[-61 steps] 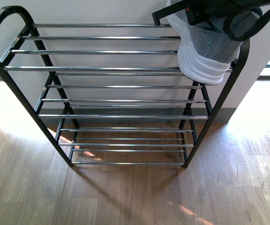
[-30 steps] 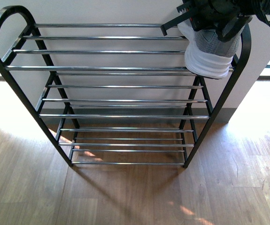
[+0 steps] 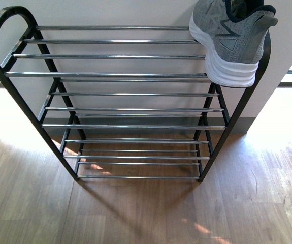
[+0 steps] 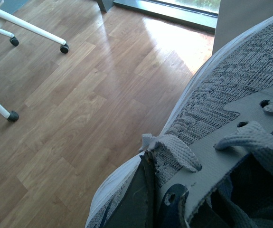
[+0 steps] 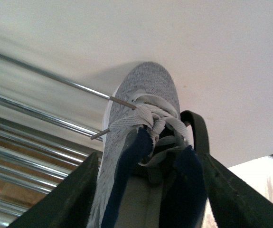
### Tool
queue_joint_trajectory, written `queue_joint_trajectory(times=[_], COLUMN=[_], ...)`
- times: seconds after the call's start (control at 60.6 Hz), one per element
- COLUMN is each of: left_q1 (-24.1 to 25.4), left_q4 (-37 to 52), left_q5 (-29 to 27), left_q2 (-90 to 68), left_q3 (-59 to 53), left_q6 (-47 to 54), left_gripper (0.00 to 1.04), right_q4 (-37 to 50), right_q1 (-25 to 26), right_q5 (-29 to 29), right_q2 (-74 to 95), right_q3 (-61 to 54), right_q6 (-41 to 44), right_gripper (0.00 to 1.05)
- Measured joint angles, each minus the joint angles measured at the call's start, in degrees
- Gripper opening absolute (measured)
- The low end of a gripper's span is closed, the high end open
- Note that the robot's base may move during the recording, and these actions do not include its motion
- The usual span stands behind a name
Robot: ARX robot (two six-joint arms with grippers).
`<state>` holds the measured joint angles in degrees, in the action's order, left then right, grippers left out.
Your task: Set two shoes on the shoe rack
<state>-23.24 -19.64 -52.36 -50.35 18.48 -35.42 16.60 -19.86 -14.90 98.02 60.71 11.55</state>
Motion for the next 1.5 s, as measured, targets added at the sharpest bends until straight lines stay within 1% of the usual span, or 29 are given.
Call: queue_joint_trajectory(times=[0.016,0.033,0.066,0.099,0.115,0.148,0.165,0.198,0.231,0.247,0.28,0.33,0.363,0.412,0.445,0.478,0.561,0.577,0.742,1.072,1.105,1.122,1.155,1.204,1.27,1.501], left_q1=[0.0,0.0,0.0,0.0,0.0,0.0,0.0,0.0,0.0,0.0,0.0,0.0,0.0,0.0,0.0,0.0,0.0,0.0,0.0,0.0,0.0,0.0,0.0,0.0,0.0,0.0], left_q4=[0.0,0.0,0.0,0.0,0.0,0.0,0.0,0.0,0.0,0.0,0.0,0.0,0.0,0.0,0.0,0.0,0.0,0.0,0.0,0.0,0.0,0.0,0.0,0.0,0.0,0.0], left_q5=[0.0,0.0,-0.1,0.0,0.0,0.0,0.0,0.0,0.0,0.0,0.0,0.0,0.0,0.0,0.0,0.0,0.0,0.0,0.0,0.0,0.0,0.0,0.0,0.0,-0.1,0.0], left_q2=[0.0,0.0,0.0,0.0,0.0,0.0,0.0,0.0,0.0,0.0,0.0,0.0,0.0,0.0,0.0,0.0,0.0,0.0,0.0,0.0,0.0,0.0,0.0,0.0,0.0,0.0], left_q3=[0.0,0.0,0.0,0.0,0.0,0.0,0.0,0.0,0.0,0.0,0.0,0.0,0.0,0.0,0.0,0.0,0.0,0.0,0.0,0.0,0.0,0.0,0.0,0.0,0.0,0.0], left_q6=[0.0,0.0,0.0,0.0,0.0,0.0,0.0,0.0,0.0,0.0,0.0,0.0,0.0,0.0,0.0,0.0,0.0,0.0,0.0,0.0,0.0,0.0,0.0,0.0,0.0,0.0], left_gripper=[0.01,0.01,0.01,0.01,0.01,0.01,0.01,0.01,0.01,0.01,0.01,0.01,0.01,0.01,0.01,0.01,0.01,0.01,0.01,0.01,0.01,0.01,0.01,0.01,0.01,0.01], right_q4=[0.0,1.1,9.4,14.0,18.1,21.9,25.3,29.2,30.8,32.9,34.1,36.0,36.5,37.5,37.8,38.1,38.6,38.6,38.5,34.3,33.7,32.9,32.7,34.9,34.6,27.1], right_q1=[0.3,0.5,1.1,1.5,1.9,2.4,2.8,3.4,3.8,4.2,4.7,5.7,6.2,7.3,7.7,8.2,9.7,9.9,12.5,15.2,15.8,17.1,18.1,19.0,19.6,19.7], right_q5=[-0.1,-0.5,-2.3,-2.5,-2.3,-1.8,-1.7,-1.0,-0.5,-0.1,0.3,1.4,1.6,2.6,2.9,3.3,5.2,5.4,7.8,10.4,11.2,13.6,14.4,14.6,14.5,14.9], right_q2=[-1.2,-1.5,-2.2,-2.5,-2.9,-3.3,-3.8,-4.7,-5.5,-6.3,-7.3,-10.1,-11.3,-13.9,-14.8,-16.0,-19.7,-20.1,-27.6,-38.7,-39.8,-41.0,-41.8,-41.9,-43.0,-52.2], right_q3=[-0.9,-1.6,-4.6,-6.5,-8.5,-10.6,-13.0,-16.2,-18.3,-20.1,-21.9,-25.6,-26.9,-30.0,-31.1,-32.9,-38.1,-38.6,-45.8,-53.0,-53.5,-54.0,-54.7,-55.9,-57.4,-59.4], right_q6=[-0.2,-1.0,-3.2,-4.7,-5.6,-6.7,-7.3,-8.2,-8.7,-9.0,-9.4,-9.9,-10.1,-10.4,-10.5,-10.6,-10.7,-10.6,-10.9,-10.9,-10.9,-10.9,-10.9,-10.9,-11.0,-10.9], right_gripper=[0.84,0.86,0.8,0.76,0.73,0.7,0.66,0.61,0.57,0.54,0.5,0.42,0.38,0.29,0.26,0.2,0.03,0.01,0.01,0.01,0.01,0.01,0.01,0.01,0.01,0.01])
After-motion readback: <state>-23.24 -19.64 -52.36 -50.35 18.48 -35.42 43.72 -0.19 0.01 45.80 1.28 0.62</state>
